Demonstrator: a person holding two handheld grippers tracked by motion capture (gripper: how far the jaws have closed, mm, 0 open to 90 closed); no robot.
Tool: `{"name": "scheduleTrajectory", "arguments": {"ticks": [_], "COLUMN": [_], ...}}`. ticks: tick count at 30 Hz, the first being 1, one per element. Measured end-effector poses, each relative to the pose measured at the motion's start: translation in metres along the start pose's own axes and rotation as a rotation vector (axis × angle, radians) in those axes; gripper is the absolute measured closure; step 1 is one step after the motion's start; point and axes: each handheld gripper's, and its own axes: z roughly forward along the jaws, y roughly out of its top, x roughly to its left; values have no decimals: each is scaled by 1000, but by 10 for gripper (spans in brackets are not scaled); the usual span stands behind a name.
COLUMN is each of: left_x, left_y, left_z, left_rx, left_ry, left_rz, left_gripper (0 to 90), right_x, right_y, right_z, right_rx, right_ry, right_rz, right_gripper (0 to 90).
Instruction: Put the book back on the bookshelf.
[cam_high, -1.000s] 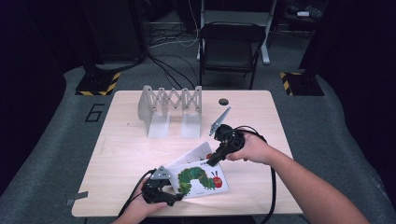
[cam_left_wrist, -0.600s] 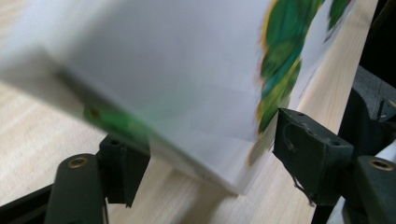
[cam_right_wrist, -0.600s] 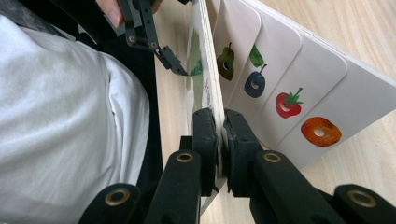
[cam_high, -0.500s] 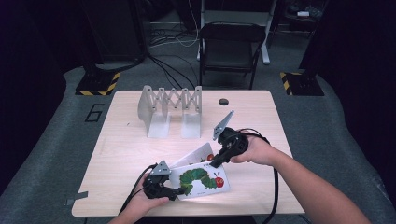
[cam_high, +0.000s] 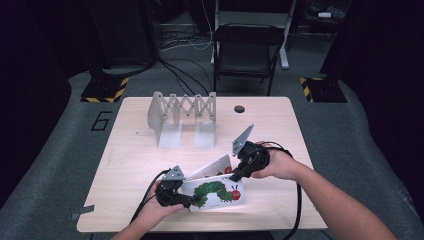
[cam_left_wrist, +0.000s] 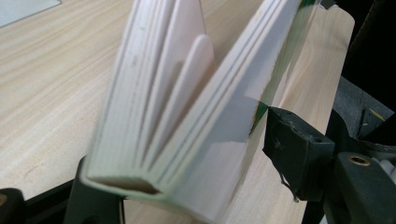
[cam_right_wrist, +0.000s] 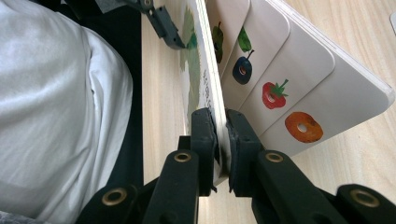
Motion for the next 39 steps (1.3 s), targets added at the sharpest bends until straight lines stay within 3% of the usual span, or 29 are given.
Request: {"name": "scheduleTrajectory", "arguments": {"ticks": [2,7,8,9,13,18,23,31,35,37,39], "left_x": [1,4,3,3,1,1,5,8,7,6,4], "left_y": [1,9,11,12,13,13,13,13,13,13,13], "left_z": [0,-3,-4,-4,-5,-6,-11,-15,-16,-16,-16], "left_rx": [-2,-19,-17,-10,5,-9,-4,26,28,33,42], "left_ry": [0,-12,-11,1,18,58,57,31,46,59,83], "left_rz": [-5,-11,-9,15,47,52,48,39,35,46,61], "left_gripper": [384,464,477,484,517,528,530,431,394,375,335], "right_x": [1,0,1,1,0,1,2,6,7,8,9], "right_y": [-1,-4,-6,-7,-8,-6,-1,4,7,8,10], "right_z": [1,5,8,9,12,20,26,30,32,34,35], "right_rx": [3,46,52,56,77,101,104,99,103,97,100], "right_ry": [-3,-35,-59,-62,-85,-141,-182,-216,-224,-232,-248], "right_rz": [4,-46,-47,-48,-70,-91,-124,-146,-152,-142,-163], "right_gripper": [833,832,827,826,816,808,799,795,793,793,789]}}
